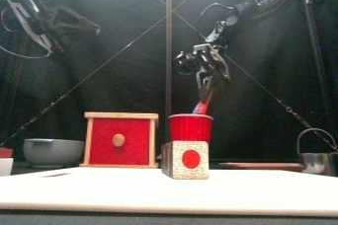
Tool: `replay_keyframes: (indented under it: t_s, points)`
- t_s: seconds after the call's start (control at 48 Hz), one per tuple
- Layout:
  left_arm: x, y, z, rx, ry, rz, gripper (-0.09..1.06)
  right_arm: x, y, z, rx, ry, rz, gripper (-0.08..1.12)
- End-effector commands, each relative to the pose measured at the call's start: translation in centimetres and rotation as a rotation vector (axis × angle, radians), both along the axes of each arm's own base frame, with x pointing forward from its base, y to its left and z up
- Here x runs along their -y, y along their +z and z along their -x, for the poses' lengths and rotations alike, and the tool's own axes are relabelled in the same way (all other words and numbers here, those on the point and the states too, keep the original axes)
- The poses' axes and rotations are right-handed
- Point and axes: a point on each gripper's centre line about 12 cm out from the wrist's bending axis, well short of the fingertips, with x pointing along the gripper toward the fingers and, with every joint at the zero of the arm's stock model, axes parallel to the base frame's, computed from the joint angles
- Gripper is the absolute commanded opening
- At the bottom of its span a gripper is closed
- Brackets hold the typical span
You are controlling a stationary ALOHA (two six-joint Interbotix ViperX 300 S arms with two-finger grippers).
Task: Cut the sushi into 4 pieces with the knife
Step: Grasp knife edge with left hand
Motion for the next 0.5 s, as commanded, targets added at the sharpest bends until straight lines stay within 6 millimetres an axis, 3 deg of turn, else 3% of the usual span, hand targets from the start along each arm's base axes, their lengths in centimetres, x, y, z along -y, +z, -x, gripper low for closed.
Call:
replay_keyframes:
  t_s: [0.021, 0.229, 0.417, 0.5]
  points:
    - [-0.1, 0.6, -0.2, 0.024, 0.004, -0.003, -0.01, -0.4, 5.0, 0.5, 0.096, 0.010, 0.059, 0.10]
    - [-0.2, 1.0, -0.1, 0.050, 0.011, -0.004, 0.13, -2.8, 9.9, 1.9, 0.206, 0.051, 0.129, 0.10]
    - [-0.5, 1.6, -0.1, 0.098, 0.024, -0.006, 0.38, -5.9, 12.9, 3.7, 0.332, 0.093, 0.225, 0.10]
    - [-0.5, 1.9, 0.0, 0.132, 0.026, -0.006, 0.51, -7.2, 13.3, 4.3, 0.403, 0.113, 0.302, 0.10]
